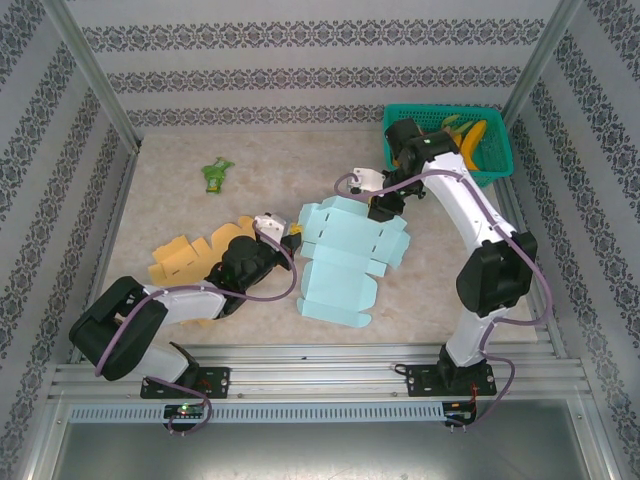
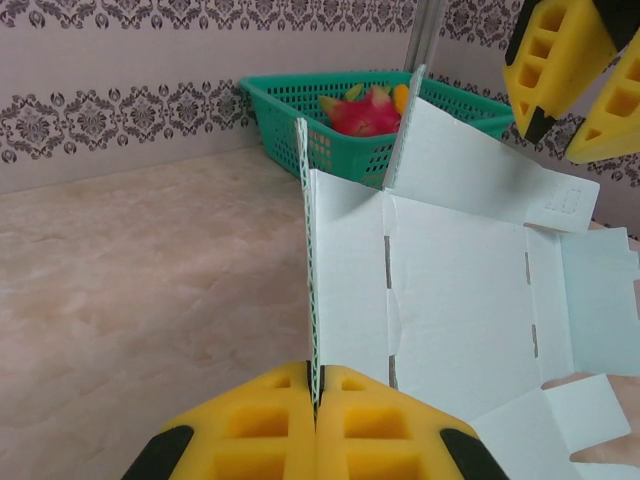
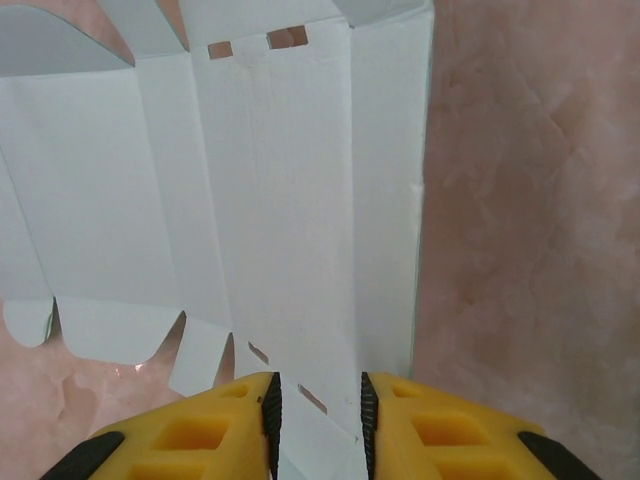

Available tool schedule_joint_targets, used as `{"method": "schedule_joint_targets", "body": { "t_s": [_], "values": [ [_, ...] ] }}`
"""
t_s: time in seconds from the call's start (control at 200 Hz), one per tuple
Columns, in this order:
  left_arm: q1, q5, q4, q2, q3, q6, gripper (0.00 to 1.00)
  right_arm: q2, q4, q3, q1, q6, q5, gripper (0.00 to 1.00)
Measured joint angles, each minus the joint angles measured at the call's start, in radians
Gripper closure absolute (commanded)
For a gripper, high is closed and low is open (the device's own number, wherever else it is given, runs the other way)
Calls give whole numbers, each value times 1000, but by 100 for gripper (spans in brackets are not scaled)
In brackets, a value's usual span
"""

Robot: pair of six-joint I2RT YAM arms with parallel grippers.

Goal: Fold the paper box

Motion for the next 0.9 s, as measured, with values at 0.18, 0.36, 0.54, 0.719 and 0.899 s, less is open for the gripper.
{"method": "schedule_joint_targets", "body": {
  "t_s": [0.18,0.36,0.54,0.719,0.899],
  "values": [
    [0,2,21,-2,-11,1,100,1,10,-39,-3,0,-5,72],
    [0,21,31,-5,-17,9,100,2,21,-71,-34,0,-21,77],
    [-6,24,41,-6,-18,18,100,3,23,-97,-66,-5,-43,77],
    [-7,27,45,-18,-26,18,100,14,23,-111,-70,-8,-59,77],
    [-11,31,47,-32,-36,19,100,21,27,-116,-70,-26,-79,81]
  ]
}}
